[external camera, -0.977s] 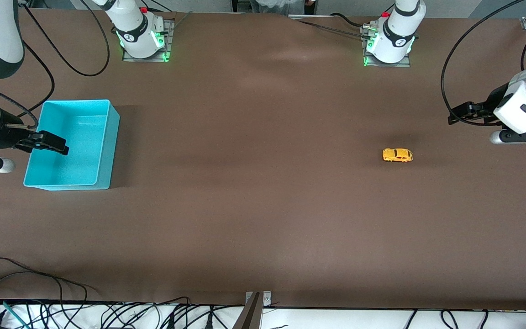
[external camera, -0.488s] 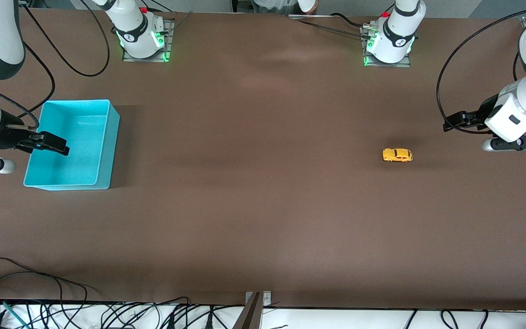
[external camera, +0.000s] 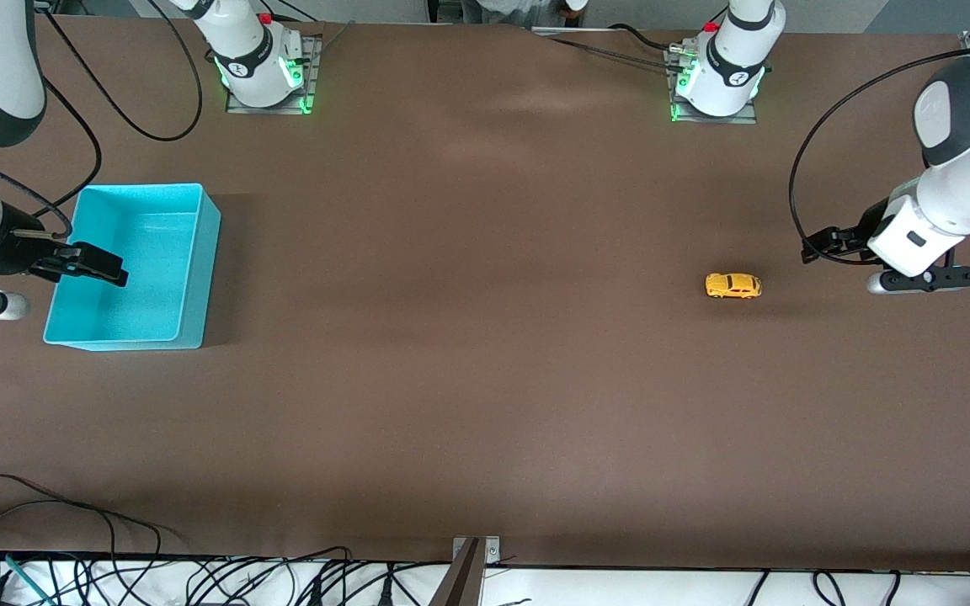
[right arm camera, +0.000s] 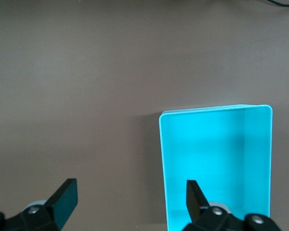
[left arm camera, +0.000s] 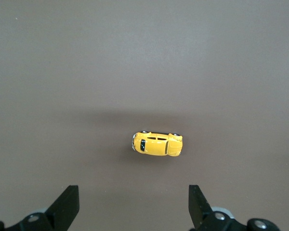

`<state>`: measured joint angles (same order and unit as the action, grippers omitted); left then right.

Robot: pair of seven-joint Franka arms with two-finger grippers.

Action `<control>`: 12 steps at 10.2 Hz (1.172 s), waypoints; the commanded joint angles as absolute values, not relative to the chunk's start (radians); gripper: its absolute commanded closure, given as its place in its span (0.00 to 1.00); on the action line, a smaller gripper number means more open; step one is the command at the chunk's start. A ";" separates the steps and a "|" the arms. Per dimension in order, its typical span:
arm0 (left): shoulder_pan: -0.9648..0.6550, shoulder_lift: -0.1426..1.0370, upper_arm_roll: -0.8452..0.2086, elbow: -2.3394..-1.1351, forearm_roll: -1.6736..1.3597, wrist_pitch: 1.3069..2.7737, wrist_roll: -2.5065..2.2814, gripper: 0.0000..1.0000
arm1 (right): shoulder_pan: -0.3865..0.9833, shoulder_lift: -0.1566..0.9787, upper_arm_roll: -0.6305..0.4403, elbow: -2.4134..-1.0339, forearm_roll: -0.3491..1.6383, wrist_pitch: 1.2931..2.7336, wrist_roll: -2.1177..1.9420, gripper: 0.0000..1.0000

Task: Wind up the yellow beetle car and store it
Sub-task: 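Move the left gripper down over the yellow beetle car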

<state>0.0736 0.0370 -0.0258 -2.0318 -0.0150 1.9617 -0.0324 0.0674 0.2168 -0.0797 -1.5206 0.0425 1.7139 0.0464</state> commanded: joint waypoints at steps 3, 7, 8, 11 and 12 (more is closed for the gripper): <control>0.081 0.006 -0.031 -2.236 -0.029 2.205 -0.006 0.00 | 0.063 0.213 -0.078 -1.520 0.063 1.717 0.046 0.00; 0.077 0.012 -0.032 -2.350 -0.029 2.352 -0.005 0.00 | 0.063 0.216 -0.078 -1.520 0.063 1.720 0.045 0.00; 0.072 0.011 -0.032 -2.405 -0.029 2.426 -0.005 0.00 | 0.063 0.216 -0.078 -1.522 0.063 1.724 0.046 0.00; 0.067 0.015 -0.035 -2.447 -0.026 2.459 0.174 0.00 | 0.063 0.216 -0.078 -1.528 0.063 1.724 0.046 0.00; 0.067 0.018 -0.035 -2.448 -0.028 2.460 0.274 0.00 | 0.063 0.216 -0.078 -1.528 0.063 1.724 0.045 0.00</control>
<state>0.0687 0.0368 -0.0346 -2.4306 -0.0145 2.4473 0.1309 0.0674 0.2189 -0.0797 -1.5229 0.0428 1.7167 0.0463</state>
